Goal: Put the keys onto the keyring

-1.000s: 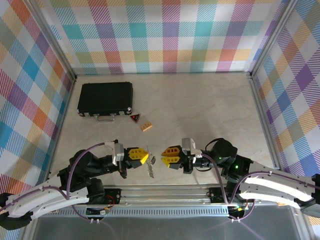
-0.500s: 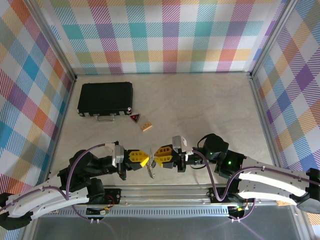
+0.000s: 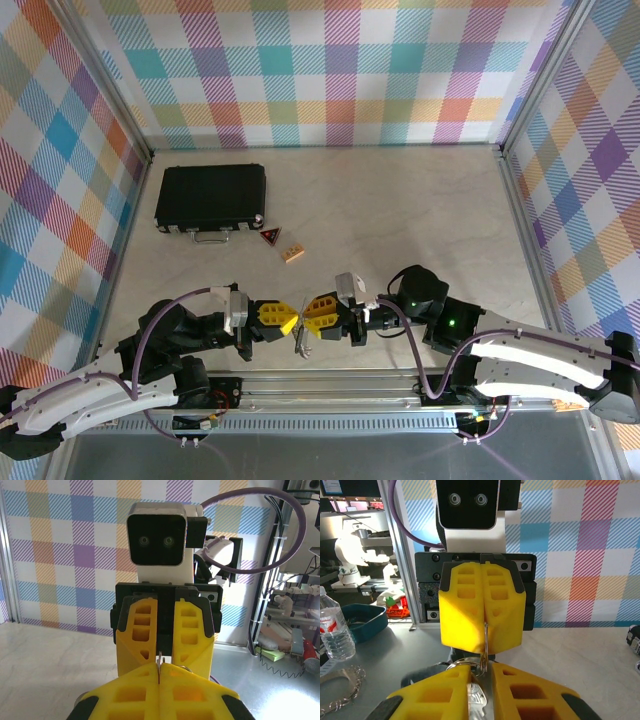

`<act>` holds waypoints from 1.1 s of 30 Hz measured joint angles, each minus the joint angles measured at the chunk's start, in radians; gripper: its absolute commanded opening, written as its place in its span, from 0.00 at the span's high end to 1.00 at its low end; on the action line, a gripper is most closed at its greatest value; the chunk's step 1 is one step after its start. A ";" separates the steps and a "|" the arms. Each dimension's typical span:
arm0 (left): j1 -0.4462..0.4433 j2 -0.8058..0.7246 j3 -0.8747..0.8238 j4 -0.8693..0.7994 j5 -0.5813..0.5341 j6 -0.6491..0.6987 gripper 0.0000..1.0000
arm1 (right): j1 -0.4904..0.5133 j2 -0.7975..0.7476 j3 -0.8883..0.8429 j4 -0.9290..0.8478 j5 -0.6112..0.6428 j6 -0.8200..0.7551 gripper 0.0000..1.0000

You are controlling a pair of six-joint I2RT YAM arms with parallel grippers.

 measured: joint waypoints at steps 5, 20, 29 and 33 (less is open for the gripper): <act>0.000 0.001 0.000 -0.001 0.000 0.000 1.00 | 0.000 0.000 0.000 0.002 0.000 0.003 0.86; 0.000 0.001 0.000 -0.001 0.003 0.000 1.00 | 0.000 0.000 0.000 0.002 0.004 0.007 0.93; 0.000 0.001 0.000 -0.007 0.003 0.000 1.00 | 0.000 0.000 0.000 0.002 0.015 0.015 0.87; 0.000 0.001 0.000 -0.011 0.003 0.000 1.00 | 0.000 0.000 0.000 0.002 0.019 0.016 0.91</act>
